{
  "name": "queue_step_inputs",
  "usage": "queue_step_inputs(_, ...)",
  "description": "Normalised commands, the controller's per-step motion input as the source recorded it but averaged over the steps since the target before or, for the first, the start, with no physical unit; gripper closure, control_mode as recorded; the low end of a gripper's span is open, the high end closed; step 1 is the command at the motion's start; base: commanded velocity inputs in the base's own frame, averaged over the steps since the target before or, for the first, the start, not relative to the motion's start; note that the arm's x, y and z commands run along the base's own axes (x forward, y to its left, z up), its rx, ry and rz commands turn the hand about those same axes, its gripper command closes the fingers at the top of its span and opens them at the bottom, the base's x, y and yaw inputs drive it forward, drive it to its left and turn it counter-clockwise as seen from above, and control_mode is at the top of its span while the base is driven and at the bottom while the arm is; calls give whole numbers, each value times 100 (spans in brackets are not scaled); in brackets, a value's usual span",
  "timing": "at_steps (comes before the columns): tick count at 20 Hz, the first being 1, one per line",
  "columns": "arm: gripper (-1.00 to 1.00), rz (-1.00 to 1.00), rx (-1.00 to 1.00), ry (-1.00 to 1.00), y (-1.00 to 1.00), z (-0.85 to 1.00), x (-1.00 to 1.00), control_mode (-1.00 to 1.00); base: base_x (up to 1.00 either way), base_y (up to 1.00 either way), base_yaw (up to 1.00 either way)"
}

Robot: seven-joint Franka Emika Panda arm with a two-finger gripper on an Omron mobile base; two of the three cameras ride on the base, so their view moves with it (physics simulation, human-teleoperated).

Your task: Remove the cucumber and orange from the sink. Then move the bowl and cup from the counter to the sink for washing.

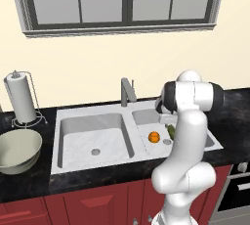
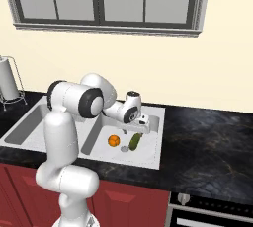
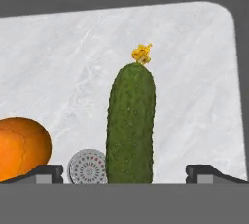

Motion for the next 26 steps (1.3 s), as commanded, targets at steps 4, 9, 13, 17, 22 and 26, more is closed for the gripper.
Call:
queue_step_inputs(4,-100,0,0,6,-8,-23,13,-100,0,0,0)
queue_step_inputs(9,-100,0,0,3,-8,-26,6,-100,0,0,0)
queue_step_inputs(13,-100,0,0,4,-3,-26,8,-100,0,0,0)
queue_step_inputs(17,-100,0,0,2,0,-23,10,-100,0,0,0)
queue_step_inputs(22,-100,0,0,0,0,-21,10,-100,0,0,0)
queue_step_inputs(26,-100,0,0,0,0,-22,9,-100,0,0,0)
